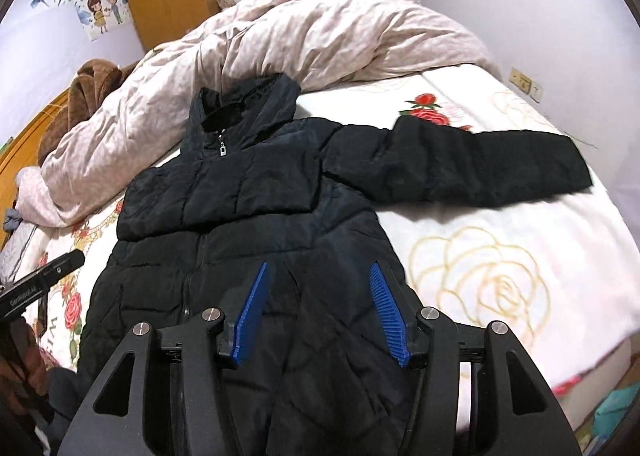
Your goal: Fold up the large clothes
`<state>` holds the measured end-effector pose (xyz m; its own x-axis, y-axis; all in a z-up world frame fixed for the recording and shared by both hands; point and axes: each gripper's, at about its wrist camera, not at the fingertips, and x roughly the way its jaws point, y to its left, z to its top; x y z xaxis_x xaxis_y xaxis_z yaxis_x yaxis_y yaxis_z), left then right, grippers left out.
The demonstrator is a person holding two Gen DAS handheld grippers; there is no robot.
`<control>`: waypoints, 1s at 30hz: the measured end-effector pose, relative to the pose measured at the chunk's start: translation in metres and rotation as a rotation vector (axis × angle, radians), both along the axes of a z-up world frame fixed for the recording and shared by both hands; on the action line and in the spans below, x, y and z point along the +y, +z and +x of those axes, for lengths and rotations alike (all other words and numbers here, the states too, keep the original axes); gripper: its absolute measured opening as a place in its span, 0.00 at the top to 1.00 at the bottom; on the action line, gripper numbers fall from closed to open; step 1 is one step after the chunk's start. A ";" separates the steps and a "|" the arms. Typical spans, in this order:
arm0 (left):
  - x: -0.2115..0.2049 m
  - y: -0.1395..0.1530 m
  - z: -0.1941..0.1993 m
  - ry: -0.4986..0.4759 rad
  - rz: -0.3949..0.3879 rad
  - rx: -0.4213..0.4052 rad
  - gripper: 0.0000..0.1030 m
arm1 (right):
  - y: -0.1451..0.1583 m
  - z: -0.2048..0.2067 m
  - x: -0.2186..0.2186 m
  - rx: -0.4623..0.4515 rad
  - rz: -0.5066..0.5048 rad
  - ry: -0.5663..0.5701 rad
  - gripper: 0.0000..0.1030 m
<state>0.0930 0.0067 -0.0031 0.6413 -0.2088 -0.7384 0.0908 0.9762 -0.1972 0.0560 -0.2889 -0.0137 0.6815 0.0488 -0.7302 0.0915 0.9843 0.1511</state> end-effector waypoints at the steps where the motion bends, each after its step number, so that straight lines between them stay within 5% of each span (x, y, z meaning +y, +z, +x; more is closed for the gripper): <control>1: -0.002 0.002 -0.006 -0.003 -0.003 -0.002 0.42 | 0.002 -0.006 -0.001 -0.001 0.003 -0.005 0.48; 14: -0.018 0.015 -0.029 -0.036 0.014 -0.011 0.41 | 0.018 -0.043 -0.024 -0.043 0.002 -0.058 0.41; 30: -0.053 0.000 0.043 -0.075 0.053 -0.006 0.37 | -0.021 -0.005 -0.123 0.018 0.138 -0.249 0.32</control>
